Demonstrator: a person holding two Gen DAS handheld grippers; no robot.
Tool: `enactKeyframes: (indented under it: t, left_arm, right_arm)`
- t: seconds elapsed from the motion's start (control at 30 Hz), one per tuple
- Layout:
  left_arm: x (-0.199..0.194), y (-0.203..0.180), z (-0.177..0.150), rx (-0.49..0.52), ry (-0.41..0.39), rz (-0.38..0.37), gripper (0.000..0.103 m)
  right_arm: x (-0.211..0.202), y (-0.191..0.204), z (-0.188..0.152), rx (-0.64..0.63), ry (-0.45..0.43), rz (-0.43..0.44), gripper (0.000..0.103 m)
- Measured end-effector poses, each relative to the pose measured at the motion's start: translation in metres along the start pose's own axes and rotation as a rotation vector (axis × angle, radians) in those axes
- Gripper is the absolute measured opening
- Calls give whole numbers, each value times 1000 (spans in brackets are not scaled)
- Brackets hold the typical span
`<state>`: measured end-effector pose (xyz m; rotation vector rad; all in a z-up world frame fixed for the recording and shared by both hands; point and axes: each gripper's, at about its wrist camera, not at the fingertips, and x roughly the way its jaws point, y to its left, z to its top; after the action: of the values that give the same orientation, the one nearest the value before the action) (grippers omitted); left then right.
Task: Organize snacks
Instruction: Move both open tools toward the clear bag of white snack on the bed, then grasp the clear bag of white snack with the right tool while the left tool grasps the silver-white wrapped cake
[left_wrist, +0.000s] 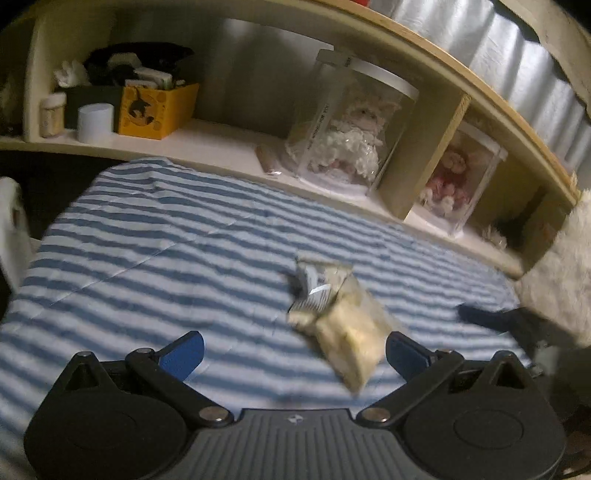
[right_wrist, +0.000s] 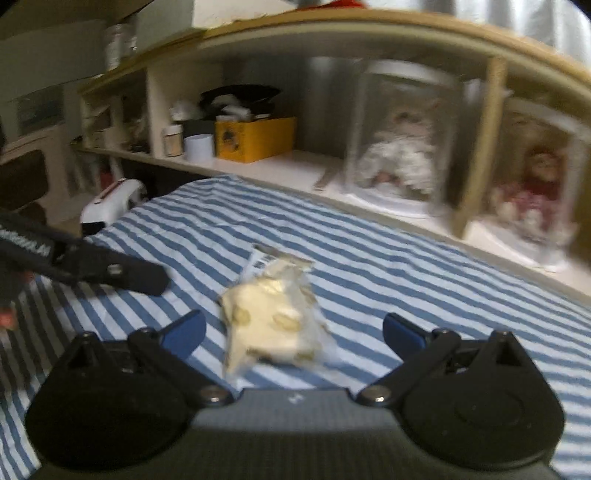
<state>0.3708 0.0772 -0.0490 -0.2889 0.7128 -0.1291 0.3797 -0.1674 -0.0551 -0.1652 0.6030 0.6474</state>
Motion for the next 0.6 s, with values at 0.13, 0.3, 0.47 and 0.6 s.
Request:
enactKeyframes:
  t: [0.13,0.3,0.47,0.6]
  left_arm:
    - [28,3,12,-67,18,-64,103]
    - [53,-10,26,-52,1,-33,103]
    - [75,-24,35,-17,27,26,103]
    - [91,-36,33,4,60,69,92]
  right_arm:
    - [33,-1,10,21,44,102,103]
    - [58,6,4,-65,124,102,101]
    - [50,1,-2,-78,130,78,73]
    - [28,-3,-10,-68,133,69,69]
